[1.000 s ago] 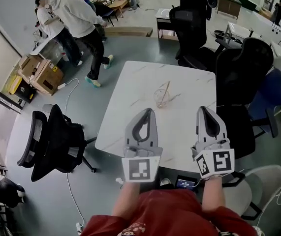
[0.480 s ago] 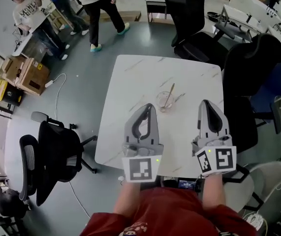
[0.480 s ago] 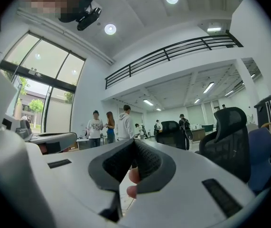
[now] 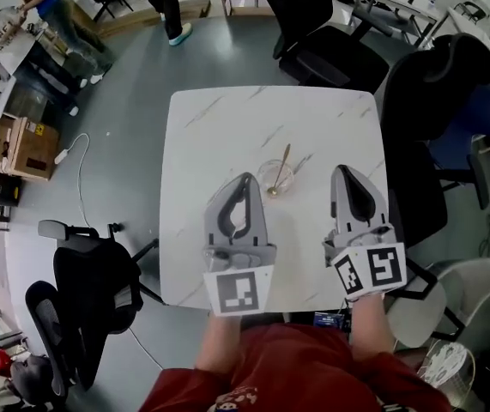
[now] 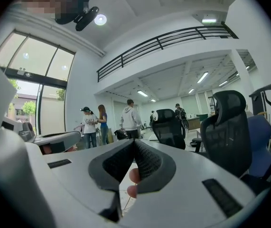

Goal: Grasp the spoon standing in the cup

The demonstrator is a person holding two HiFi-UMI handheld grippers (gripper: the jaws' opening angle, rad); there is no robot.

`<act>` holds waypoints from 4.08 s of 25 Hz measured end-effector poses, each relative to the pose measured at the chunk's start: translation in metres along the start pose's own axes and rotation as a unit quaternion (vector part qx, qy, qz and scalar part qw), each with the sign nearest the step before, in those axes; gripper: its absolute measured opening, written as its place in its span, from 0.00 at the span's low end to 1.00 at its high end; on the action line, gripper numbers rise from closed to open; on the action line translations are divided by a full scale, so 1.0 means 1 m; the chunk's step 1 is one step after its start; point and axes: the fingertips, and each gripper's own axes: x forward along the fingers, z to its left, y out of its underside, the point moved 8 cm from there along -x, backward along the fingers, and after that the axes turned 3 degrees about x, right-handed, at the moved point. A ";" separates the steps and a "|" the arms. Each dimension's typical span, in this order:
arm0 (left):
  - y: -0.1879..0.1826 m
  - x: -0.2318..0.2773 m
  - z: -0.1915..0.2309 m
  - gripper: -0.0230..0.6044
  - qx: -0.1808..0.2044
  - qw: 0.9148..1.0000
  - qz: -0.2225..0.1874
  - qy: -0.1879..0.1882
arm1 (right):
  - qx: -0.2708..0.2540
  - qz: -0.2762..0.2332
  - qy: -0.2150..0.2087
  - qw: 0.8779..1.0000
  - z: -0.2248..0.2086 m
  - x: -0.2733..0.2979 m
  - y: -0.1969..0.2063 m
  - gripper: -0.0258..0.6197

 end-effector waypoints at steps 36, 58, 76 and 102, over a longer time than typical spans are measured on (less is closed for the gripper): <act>0.102 0.065 0.031 0.05 -0.020 0.994 0.100 0.042 | 0.071 0.164 -0.012 0.984 -0.017 0.110 0.123 0.10; 0.118 0.082 0.033 0.05 -0.023 0.992 0.112 0.050 | 0.089 0.207 -0.072 0.972 -0.026 0.133 0.143 0.16; 0.113 0.076 0.031 0.05 -0.026 0.992 0.112 0.046 | 0.063 0.220 -0.076 0.970 -0.021 0.133 0.148 0.08; 0.082 0.031 0.020 0.05 -0.017 0.995 0.089 0.029 | 0.048 0.144 -0.087 0.985 0.003 0.096 0.118 0.06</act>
